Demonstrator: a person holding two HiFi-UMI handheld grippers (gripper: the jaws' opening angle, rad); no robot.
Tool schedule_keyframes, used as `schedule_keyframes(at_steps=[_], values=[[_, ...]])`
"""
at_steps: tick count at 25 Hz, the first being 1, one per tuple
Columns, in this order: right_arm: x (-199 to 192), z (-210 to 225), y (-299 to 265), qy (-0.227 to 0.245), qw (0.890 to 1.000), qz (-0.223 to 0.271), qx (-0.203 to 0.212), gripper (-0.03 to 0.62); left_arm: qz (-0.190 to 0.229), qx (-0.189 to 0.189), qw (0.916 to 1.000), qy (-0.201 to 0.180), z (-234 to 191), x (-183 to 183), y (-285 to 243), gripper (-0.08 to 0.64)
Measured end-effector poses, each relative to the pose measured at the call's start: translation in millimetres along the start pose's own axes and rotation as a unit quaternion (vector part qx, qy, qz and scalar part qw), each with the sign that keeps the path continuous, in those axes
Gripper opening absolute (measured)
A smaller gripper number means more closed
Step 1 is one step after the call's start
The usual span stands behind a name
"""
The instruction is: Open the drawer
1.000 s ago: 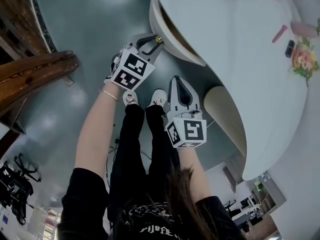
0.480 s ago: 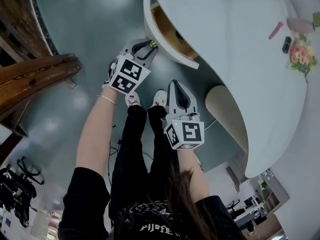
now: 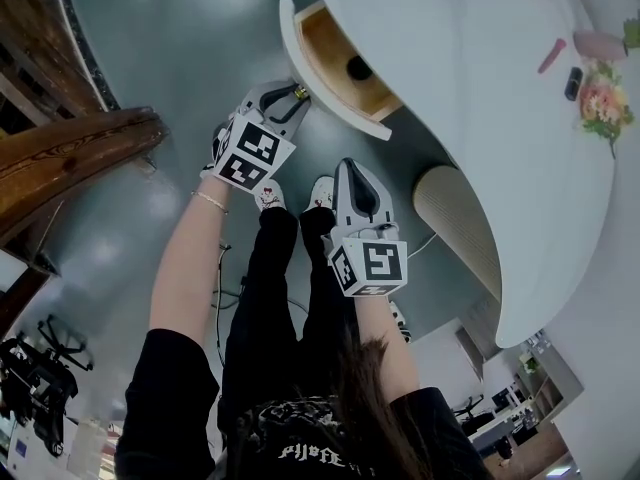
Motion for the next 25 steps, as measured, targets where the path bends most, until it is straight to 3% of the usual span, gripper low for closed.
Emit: schedule_keyframes(at_steps=[25], values=[[7,-22,29,0.030,0.999,-0.016,0.020,0.026,-0.055,-0.006,0.9984,0.011,11,-26,35,0.118]])
Point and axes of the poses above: the fingertips, and each gripper's own axes: y backward along the fingers, z to its right, x out of its top, the point moved 5 cm from there along y, backward along the fingers, and after that the axes turned 15 degrees about -x, right-handed, at the moved point
